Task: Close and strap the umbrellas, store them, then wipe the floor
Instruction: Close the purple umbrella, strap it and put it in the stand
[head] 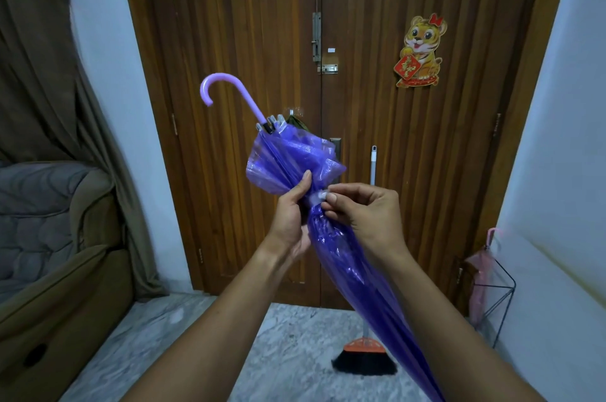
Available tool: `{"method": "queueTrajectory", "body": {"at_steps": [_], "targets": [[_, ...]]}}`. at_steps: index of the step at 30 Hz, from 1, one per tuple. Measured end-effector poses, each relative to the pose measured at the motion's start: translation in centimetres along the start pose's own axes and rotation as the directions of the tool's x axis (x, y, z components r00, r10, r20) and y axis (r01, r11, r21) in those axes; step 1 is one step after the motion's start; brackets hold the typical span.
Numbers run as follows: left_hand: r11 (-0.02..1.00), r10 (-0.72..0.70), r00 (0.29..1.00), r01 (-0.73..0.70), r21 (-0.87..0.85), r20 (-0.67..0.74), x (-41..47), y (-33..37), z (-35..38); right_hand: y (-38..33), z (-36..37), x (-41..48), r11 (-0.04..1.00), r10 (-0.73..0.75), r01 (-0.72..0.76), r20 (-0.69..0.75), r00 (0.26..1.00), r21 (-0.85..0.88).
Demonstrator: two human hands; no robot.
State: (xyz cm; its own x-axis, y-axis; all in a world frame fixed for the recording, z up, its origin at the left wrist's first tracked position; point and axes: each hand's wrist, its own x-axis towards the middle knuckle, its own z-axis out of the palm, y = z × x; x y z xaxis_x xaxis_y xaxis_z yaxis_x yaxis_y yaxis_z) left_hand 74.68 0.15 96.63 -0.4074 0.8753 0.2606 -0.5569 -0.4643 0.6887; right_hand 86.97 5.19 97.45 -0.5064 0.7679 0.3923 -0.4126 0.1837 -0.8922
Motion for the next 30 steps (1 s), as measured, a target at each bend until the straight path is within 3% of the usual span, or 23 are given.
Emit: {"method": "queueTrajectory", "body": {"at_steps": [5,10,21,30], "targets": [[1.0,-0.023,0.999,0.022,0.012,0.022,0.2,-0.4,0.3,-0.1,-0.1,0.2,0.998,0.046,-0.044,-0.046,0.998,0.04],[0.998,-0.038,0.999,0.037,0.054,0.024,0.5,-0.8,0.1,-0.2,-1.1,0.6,0.964,0.239,-0.237,0.002,0.971,0.123],[0.998,-0.059,0.998,0.059,0.023,-0.011,1.1,-2.6,-0.4,0.6,-2.2,1.7,0.925,0.374,-0.374,0.009,0.927,0.061],[0.984,-0.171,0.983,0.168,0.054,0.063,5.8,-4.4,-1.1,3.4,-3.6,4.4,0.926,0.347,-0.319,-0.12,0.93,0.199]]}}
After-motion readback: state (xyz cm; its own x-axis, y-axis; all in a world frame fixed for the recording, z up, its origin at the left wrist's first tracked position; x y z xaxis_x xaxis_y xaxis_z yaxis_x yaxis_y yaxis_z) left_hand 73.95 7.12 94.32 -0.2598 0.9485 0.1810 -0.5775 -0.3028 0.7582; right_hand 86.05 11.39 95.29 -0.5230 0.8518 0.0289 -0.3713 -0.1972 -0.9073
